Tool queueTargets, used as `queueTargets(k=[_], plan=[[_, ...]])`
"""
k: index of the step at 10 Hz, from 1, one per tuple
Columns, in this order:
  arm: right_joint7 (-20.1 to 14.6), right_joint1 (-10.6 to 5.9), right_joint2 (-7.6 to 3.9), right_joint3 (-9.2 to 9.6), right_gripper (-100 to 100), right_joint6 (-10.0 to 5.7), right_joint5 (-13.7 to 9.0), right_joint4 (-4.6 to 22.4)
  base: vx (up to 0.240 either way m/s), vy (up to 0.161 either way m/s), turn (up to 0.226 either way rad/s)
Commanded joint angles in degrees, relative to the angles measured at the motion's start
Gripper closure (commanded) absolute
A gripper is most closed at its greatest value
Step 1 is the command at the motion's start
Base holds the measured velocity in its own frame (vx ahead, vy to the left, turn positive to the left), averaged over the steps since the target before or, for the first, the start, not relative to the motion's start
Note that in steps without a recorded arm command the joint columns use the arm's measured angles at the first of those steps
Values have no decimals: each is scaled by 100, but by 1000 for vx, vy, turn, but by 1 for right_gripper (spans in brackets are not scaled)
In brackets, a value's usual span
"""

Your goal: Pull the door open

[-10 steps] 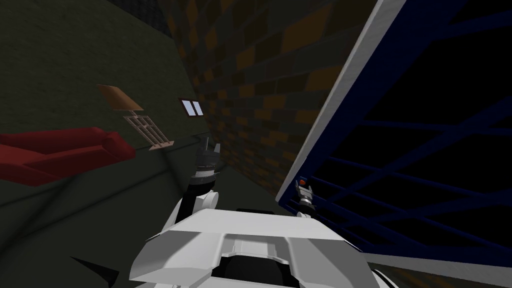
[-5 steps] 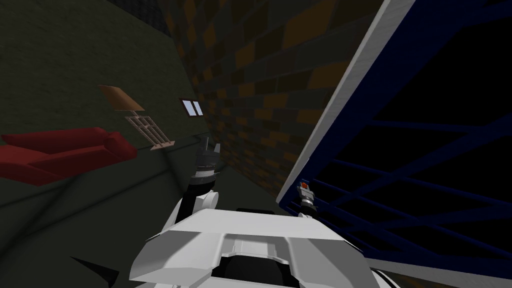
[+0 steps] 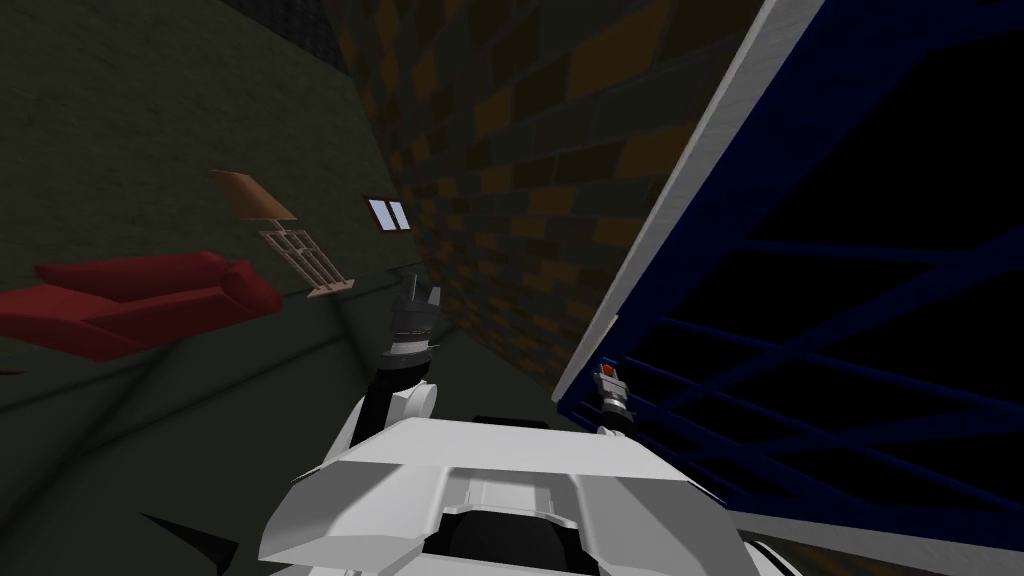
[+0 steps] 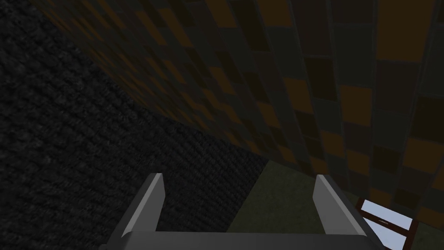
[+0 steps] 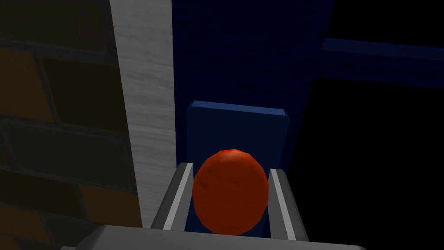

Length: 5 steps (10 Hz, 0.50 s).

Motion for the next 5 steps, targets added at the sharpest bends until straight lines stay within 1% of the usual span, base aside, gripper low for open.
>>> queueTargets(k=[1,4,5], plan=[[-100,43,-27,105,100,0,46,-32,-189,-16,61],[-312,109,-124,318,100,-26,145,-113,-214,-10,72],[-415,140,-170,421,100,-38,193,-152,-243,-27,100]])
